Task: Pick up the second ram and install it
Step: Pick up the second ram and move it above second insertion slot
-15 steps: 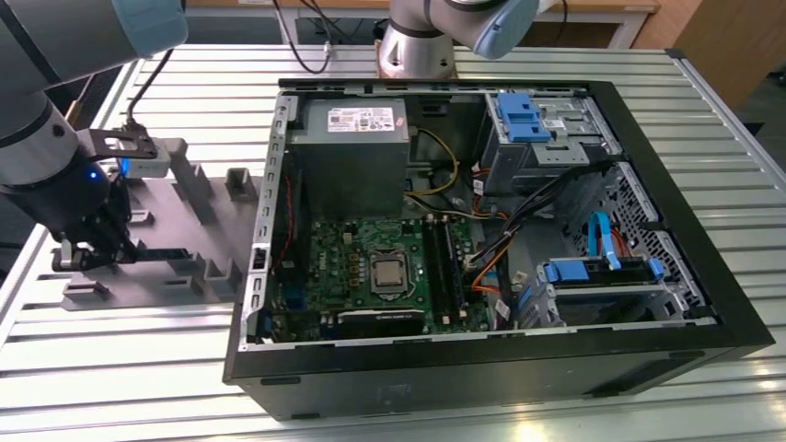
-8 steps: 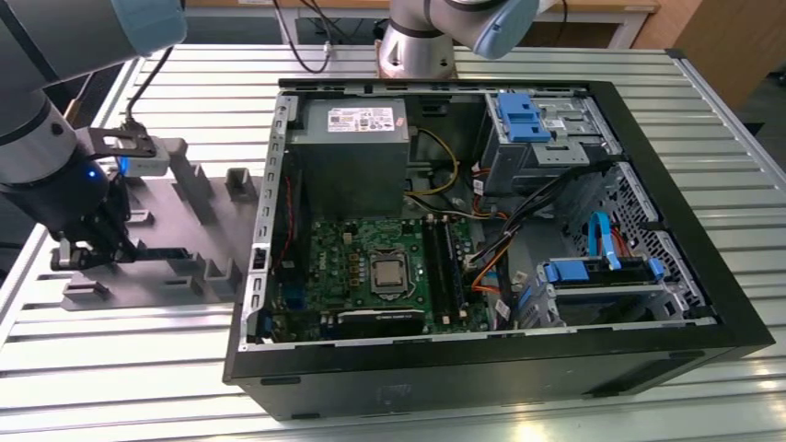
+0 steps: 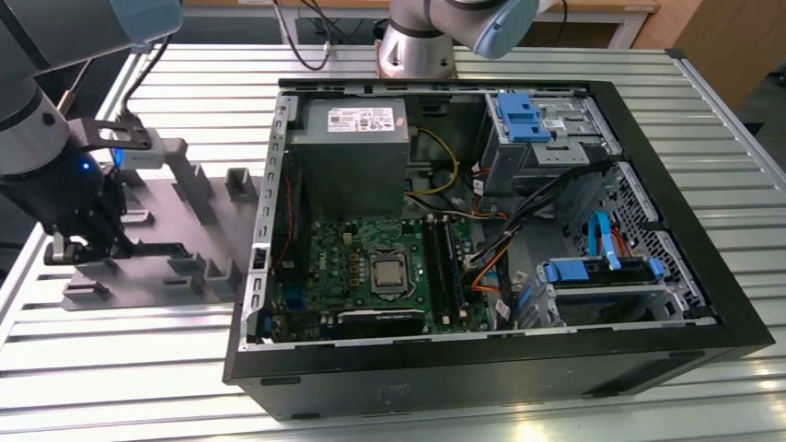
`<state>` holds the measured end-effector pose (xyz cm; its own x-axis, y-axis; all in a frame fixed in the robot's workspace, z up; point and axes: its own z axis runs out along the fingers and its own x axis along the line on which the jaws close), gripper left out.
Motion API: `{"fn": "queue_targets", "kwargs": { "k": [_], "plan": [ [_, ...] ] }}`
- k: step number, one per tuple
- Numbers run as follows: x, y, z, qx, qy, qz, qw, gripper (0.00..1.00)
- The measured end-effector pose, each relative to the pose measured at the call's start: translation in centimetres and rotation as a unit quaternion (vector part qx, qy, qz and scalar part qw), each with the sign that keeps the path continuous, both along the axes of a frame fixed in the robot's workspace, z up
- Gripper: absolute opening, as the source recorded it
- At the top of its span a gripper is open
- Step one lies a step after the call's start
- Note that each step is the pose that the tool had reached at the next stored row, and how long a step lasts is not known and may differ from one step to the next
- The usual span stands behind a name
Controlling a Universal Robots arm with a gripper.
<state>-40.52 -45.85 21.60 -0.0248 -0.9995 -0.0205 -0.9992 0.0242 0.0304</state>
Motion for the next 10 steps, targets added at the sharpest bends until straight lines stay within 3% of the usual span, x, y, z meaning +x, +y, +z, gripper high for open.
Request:
{"fn": "queue_targets", "kwargs": {
  "k": [10],
  "plan": [
    [0.0,0.00,1.59,0.0007,0.0000,0.000,1.0000,0.14]
  ]
}}
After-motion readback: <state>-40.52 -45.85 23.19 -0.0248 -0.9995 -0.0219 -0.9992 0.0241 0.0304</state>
